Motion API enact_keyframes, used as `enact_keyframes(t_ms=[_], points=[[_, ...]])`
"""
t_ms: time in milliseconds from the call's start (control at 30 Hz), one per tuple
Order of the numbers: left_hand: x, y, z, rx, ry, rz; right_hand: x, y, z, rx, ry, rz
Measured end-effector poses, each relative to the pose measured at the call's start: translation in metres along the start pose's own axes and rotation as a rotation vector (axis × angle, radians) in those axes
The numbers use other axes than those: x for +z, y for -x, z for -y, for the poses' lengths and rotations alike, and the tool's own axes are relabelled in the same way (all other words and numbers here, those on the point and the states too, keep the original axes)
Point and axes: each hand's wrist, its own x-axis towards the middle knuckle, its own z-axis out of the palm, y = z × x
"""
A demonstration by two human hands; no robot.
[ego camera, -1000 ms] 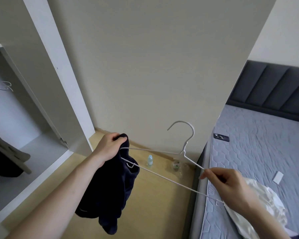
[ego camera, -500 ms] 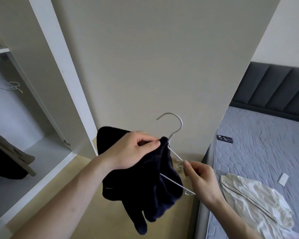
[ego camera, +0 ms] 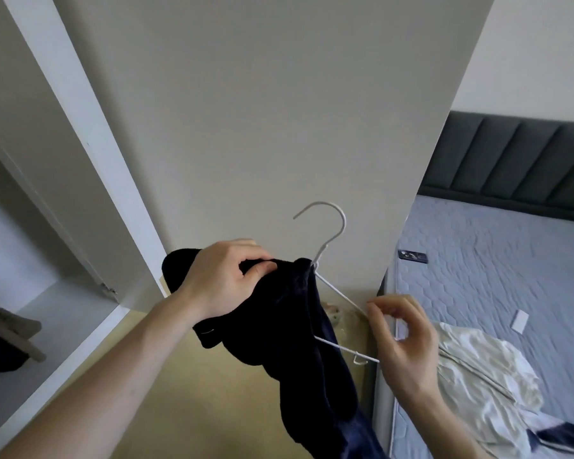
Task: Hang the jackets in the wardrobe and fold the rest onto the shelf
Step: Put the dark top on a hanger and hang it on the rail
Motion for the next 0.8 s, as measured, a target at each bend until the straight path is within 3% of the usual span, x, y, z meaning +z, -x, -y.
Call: enact_keyframes(t_ms=[67, 100, 233, 333, 467, 500, 633, 800], points=[[-0.004, -0.004, -0.002, -0.003, 0.012, -0.055, -0.002, 0.008, -0.002, -0.061, -0.01, -0.083], [-0.005, -0.006, -0.003, -0.002, 0.02, -0.08, 0.001, 0.015, -0.006, -0.064, -0.021, -0.036], [-0.01, -0.013, -0.008, 0.001, 0.032, -0.182, 0.031, 0.043, -0.029, 0.11, 0.071, 0.394], [-0.013, -0.016, -0.007, 0.0, 0.023, -0.254, 0.053, 0.046, -0.043, 0.257, 0.198, 0.592], [-0.027, -0.015, 0.004, -0.037, 0.003, -0.325, 0.072, 0.036, -0.055, 0.303, 0.276, 0.949], [-0.033, -0.014, 0.011, -0.06, -0.005, -0.343, 0.074, 0.032, -0.059, 0.295, 0.297, 0.973], [-0.06, 0.003, 0.05, -0.179, -0.095, -0.369, 0.072, -0.006, -0.082, 0.258, 0.333, 0.759], [-0.08, 0.031, 0.098, -0.34, -0.221, -0.29, 0.074, -0.083, -0.088, 0.226, 0.314, 0.513]])
